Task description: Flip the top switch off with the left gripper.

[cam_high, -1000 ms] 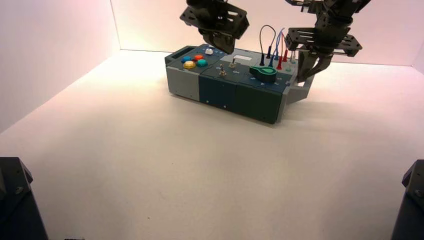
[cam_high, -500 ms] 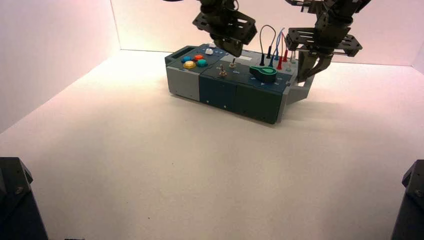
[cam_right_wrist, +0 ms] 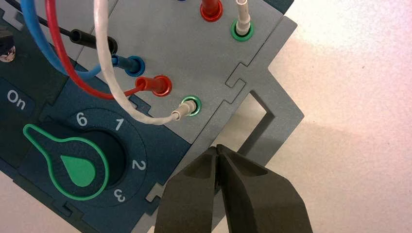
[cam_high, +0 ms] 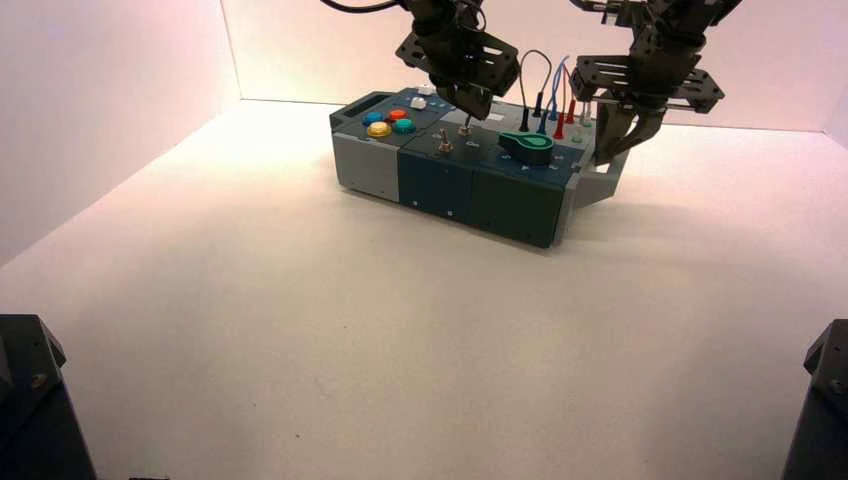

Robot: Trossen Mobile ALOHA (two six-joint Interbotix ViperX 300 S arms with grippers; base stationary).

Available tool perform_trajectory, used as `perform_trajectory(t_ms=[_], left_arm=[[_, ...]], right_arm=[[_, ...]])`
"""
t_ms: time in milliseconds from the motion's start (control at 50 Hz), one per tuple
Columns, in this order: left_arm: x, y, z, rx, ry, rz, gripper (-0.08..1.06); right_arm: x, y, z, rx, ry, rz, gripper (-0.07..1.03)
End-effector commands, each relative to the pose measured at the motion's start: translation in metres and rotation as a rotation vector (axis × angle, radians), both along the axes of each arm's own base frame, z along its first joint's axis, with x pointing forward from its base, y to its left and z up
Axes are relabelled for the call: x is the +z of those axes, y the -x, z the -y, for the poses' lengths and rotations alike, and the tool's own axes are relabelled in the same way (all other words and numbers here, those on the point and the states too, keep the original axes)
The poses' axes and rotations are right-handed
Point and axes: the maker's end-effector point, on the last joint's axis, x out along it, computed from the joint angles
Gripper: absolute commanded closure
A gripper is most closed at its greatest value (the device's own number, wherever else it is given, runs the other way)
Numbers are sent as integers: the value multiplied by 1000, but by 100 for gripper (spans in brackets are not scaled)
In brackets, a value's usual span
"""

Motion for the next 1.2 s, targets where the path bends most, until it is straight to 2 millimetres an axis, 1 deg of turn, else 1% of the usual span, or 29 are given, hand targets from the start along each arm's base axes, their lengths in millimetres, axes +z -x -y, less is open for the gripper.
perform_trajectory(t_ms=[20, 180, 240, 380, 520, 660, 880, 1080, 1200], left_arm=[[19, -8, -5, 14, 22, 32, 100], [21, -6, -11, 24, 23, 29, 100], [27, -6, -13, 28, 31, 43, 100], [23, -8, -17, 39, 28, 36, 100], [22, -15, -29, 77, 33, 27, 100], [27, -15, -28, 77, 40, 36, 100], [32, -11, -19, 57, 47, 46, 100], [38, -4, -13, 39, 51, 45, 100], [41, -1, -13, 35, 49, 42, 100]], right_arm=[[0, 1, 1, 5, 4, -1, 98], [0, 1, 1, 5, 4, -1, 99], [1, 0, 1, 5, 4, 1, 99], [1, 0, 1, 5, 4, 1, 98], [0, 1, 1, 5, 4, -2, 98], [1, 0, 1, 5, 4, -1, 99], [1, 0, 1, 5, 4, -1, 98], [0, 0, 1, 5, 4, -2, 99], [-1, 1, 1, 6, 4, -7, 98]])
